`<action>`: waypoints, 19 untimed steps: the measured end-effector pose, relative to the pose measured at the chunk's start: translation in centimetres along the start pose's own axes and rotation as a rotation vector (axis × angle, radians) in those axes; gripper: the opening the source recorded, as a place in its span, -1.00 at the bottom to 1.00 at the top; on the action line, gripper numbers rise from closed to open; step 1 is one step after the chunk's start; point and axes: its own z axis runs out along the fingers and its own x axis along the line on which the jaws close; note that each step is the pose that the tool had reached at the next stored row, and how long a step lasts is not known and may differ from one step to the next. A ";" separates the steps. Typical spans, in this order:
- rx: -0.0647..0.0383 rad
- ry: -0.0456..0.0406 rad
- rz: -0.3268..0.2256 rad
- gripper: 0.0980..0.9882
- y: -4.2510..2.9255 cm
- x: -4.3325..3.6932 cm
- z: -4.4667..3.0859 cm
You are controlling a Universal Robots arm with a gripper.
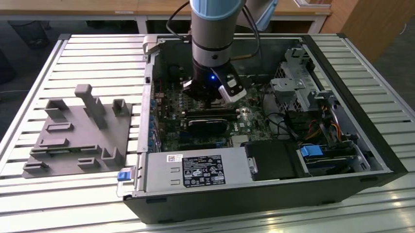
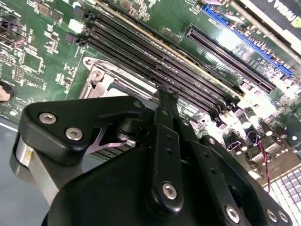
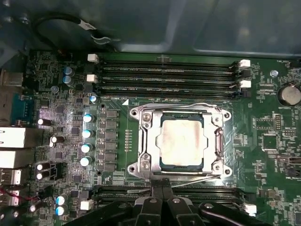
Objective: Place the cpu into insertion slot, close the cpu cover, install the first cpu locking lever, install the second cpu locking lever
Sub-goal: 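Install the second cpu locking lever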
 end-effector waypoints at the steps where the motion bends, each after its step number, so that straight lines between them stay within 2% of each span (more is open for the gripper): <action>1: -0.003 0.0000 0.000 -0.98 -0.03 0.03 0.09; 9: -0.042 -0.0004 0.001 -0.98 -0.68 0.61 0.16; 14: -0.054 -0.0006 0.002 -0.98 -1.07 0.84 0.37; 19: -0.074 -0.0007 0.002 -0.98 -1.28 1.48 0.64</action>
